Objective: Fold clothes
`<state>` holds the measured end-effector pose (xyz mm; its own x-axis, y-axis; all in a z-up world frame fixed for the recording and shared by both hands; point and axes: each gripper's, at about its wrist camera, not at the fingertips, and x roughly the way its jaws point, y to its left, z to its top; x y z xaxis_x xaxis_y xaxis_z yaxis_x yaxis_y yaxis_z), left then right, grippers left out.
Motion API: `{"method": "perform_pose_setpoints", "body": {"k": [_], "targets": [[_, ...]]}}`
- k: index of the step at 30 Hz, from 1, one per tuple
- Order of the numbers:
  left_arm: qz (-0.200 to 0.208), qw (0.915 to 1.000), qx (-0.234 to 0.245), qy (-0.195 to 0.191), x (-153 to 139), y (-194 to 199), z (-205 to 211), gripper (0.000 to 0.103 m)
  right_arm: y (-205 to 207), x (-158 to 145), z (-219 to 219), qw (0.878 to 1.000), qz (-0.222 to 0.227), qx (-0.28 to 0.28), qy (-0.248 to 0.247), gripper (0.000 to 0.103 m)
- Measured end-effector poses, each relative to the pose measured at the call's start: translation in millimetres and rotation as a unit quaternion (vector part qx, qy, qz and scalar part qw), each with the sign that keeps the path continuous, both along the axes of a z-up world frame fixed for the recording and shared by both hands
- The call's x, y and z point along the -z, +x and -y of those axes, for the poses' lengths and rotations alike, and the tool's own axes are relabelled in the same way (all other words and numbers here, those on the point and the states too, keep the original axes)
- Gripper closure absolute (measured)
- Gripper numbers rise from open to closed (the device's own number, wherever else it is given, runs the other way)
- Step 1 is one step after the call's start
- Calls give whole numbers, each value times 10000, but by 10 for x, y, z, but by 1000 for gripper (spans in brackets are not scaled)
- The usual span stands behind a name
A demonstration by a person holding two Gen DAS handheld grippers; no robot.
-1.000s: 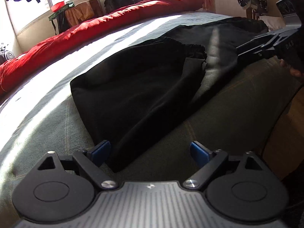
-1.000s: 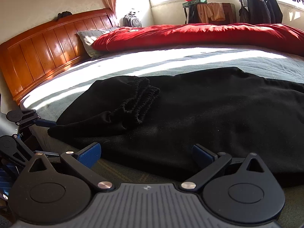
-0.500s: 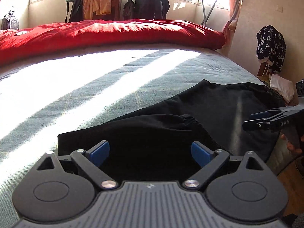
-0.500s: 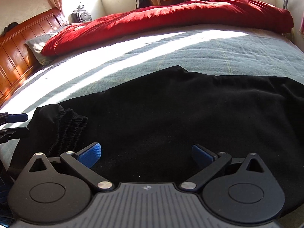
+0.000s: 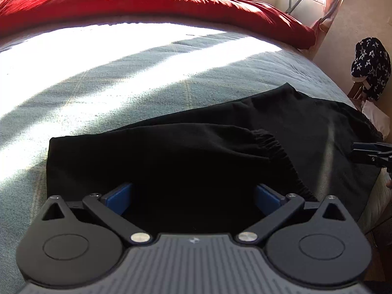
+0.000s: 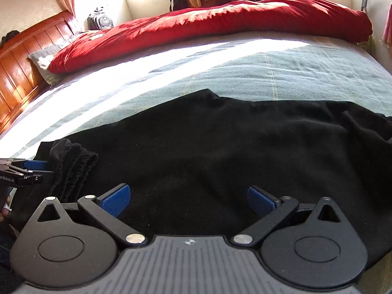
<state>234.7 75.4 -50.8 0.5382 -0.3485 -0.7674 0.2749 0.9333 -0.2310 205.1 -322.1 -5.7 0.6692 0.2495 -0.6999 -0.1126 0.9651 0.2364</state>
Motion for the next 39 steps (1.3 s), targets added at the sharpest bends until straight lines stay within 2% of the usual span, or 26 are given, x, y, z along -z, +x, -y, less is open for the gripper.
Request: {"method": "perform_pose_setpoints", "body": {"k": [5, 10, 17, 21, 25, 27, 29, 33, 35, 39], "targets": [[-85, 9996, -153, -229, -11, 36, -59, 1, 129, -40, 299, 9989, 98, 447, -20, 0], [-67, 9996, -260, -70, -130, 32, 8, 1, 115, -31, 511, 9973, 133, 705, 135, 0], [158, 9993, 293, -145, -363, 32, 274, 1, 95, -19, 808, 9935, 182, 1065, 353, 0], [-87, 9994, 249, -233, -228, 121, 328, 1, 330, 38, 884, 9937, 174, 1012, 448, 0], [-276, 9986, -64, -458, -42, 153, 214, 1, 525, 313, 992, 9914, -301, 1216, 393, 0], [-250, 9977, -151, -618, -28, 145, 167, 1, 499, 355, 1017, 9912, -243, 1215, 471, 0], [-213, 9978, -155, -602, -17, 134, 164, 1, 480, 348, 1002, 9917, -163, 1162, 528, 0], [-119, 9990, -223, -362, -108, 87, 244, 1, 539, 205, 812, 9954, -66, 758, 576, 0], [67, 9997, -135, -193, -194, 35, 304, 1, 568, 133, 717, 9967, -17, 556, 600, 0], [141, 9996, -210, -99, -250, -3, 316, 1, 628, -10, 527, 9978, 80, 150, 646, 0]]}}
